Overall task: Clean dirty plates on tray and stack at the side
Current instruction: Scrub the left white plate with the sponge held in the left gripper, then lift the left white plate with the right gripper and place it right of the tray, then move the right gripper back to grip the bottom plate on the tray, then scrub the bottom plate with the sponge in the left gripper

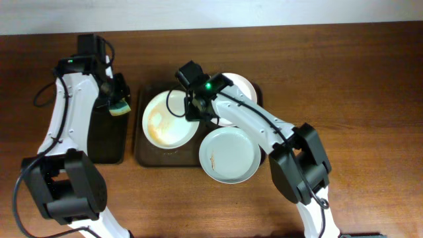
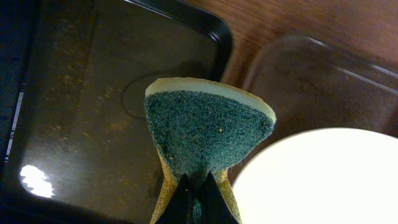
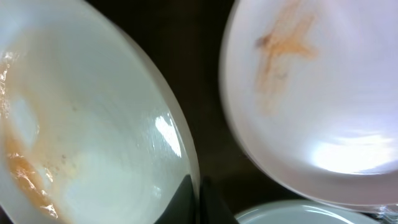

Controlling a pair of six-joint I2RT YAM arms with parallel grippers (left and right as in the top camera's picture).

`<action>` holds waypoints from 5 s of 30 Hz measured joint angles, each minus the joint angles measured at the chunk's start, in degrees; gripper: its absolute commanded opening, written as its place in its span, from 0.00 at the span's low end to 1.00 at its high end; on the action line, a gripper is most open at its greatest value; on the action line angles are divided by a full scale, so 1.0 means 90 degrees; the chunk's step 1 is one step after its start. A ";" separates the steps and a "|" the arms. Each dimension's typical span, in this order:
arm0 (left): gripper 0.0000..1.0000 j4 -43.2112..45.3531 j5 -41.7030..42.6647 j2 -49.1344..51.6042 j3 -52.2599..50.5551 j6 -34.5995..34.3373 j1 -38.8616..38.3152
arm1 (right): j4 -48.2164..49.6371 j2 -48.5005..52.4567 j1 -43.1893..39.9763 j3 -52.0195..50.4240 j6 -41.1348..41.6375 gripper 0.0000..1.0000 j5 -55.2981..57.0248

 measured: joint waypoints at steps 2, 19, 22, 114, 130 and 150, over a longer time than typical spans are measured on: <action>0.01 0.0075 0.0036 0.0000 0.0000 0.0000 0.0187 | -0.0432 -0.0134 0.0000 0.0389 -0.0138 0.04 0.0675; 0.01 0.0605 0.0066 0.0000 0.0000 0.0000 0.0454 | -0.0957 -0.0267 0.1855 0.0602 -0.0328 0.04 0.7397; 0.01 0.0602 0.0066 0.0000 0.0000 -0.0002 0.0452 | -0.0969 -0.0267 0.2028 0.0602 -0.0325 0.04 0.8102; 0.01 0.0760 0.0284 0.0000 0.0000 -0.0002 -0.0056 | 0.1809 -0.2414 -0.1156 -0.3837 -0.0413 0.04 -0.2373; 0.01 0.0452 0.0282 0.0000 0.0002 -0.0002 -0.0056 | 0.2378 -0.1817 0.0024 -0.3791 0.1217 0.22 -0.0624; 0.01 0.0143 0.0515 0.0000 -0.0481 0.0954 -0.0828 | 0.3177 -0.1161 -0.0209 -0.3789 0.1506 0.04 -0.0850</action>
